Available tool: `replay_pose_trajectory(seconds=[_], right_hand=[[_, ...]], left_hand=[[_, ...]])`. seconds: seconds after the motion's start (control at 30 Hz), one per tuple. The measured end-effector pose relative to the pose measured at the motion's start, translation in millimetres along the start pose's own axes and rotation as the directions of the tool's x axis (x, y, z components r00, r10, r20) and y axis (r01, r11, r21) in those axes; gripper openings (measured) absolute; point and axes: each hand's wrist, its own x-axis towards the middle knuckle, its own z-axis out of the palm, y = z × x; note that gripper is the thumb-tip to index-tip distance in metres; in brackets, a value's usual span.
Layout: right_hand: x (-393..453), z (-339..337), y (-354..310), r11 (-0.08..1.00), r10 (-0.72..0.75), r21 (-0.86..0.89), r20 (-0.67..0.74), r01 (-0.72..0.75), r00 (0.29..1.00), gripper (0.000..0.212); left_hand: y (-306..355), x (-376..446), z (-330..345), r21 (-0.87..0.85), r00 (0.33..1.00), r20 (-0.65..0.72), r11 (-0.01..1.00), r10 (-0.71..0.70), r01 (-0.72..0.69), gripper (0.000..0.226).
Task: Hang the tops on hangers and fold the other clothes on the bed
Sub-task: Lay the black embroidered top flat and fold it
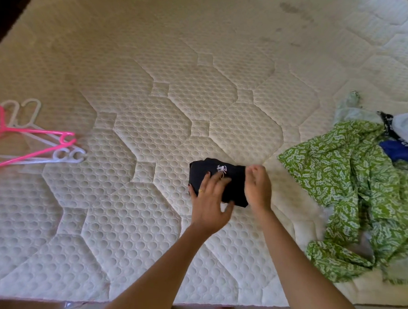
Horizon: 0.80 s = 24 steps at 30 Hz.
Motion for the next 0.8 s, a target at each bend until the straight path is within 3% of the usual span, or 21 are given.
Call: replay_pose_trajectory(seconds=[0.03, 0.07, 0.1, 0.17, 0.2, 0.27, 0.33, 0.4, 0.47, 0.53, 0.63, 0.8], right_hand=[[9, 3, -8, 0.987, -0.130, -0.081, 0.089, 0.137, 0.988, 0.032], [16, 7, -15, 0.952, -0.228, -0.162, 0.199, 0.262, 0.953, 0.036], [25, 14, -24, 0.895, -0.288, -0.246, 0.318, 0.372, 0.903, 0.039], [33, 27, -35, 0.771, -0.275, -0.370, 0.540, 0.518, 0.795, 0.043], [35, 33, -39, 0.752, -0.222, -0.398, 0.598, 0.525, 0.770, 0.045], [37, 41, -39, 0.825, -0.097, -0.397, 0.601, 0.402, 0.793, 0.051], [28, 43, -36, 0.951, 0.091, -0.295, 0.558, 0.095, 0.825, 0.059], [11, 50, -32, 0.961, 0.269, -0.088, 0.530, -0.263, 0.804, 0.063], [-9, 60, -32, 0.878, 0.378, 0.074, 0.499, -0.473, 0.780, 0.067], [-19, 65, -41, 0.828, 0.409, 0.160, 0.482, -0.537, 0.775, 0.070], [-24, 60, -66, 0.812, 0.374, 0.235, 0.492, -0.534, 0.786, 0.073], [-43, 27, -120, 0.841, 0.279, 0.284, 0.502, -0.461, 0.818, 0.077]], left_hand=[[-4, -1, 2, -0.088, 0.979, -0.189, 0.994, -0.077, 0.061, 0.058], [-7, -3, 3, -0.160, 0.914, -0.341, 0.971, -0.222, 0.176, 0.060], [-9, -3, 1, -0.281, 0.822, -0.384, 0.901, -0.421, 0.330, 0.062], [-9, -4, -3, -0.597, 0.640, -0.149, 0.584, -0.754, 0.550, 0.049], [-8, -3, -3, -0.716, 0.585, 0.016, 0.400, -0.811, 0.573, 0.038], [-12, 3, -2, -0.816, 0.607, 0.173, 0.232, -0.775, 0.530, 0.031], [-13, 9, -2, -0.883, 0.639, 0.286, 0.064, -0.714, 0.465, 0.036], [-15, 15, -4, -0.890, 0.642, 0.390, -0.090, -0.660, 0.448, 0.045], [-20, 17, -8, -0.874, 0.640, 0.425, -0.105, -0.641, 0.475, 0.055], [-25, 18, -14, -0.876, 0.660, 0.404, -0.058, -0.633, 0.479, 0.064], [-24, 14, -35, -0.900, 0.696, 0.325, 0.017, -0.640, 0.436, 0.074], [-8, 6, -88, -0.898, 0.676, 0.204, 0.140, -0.709, 0.417, 0.067]])
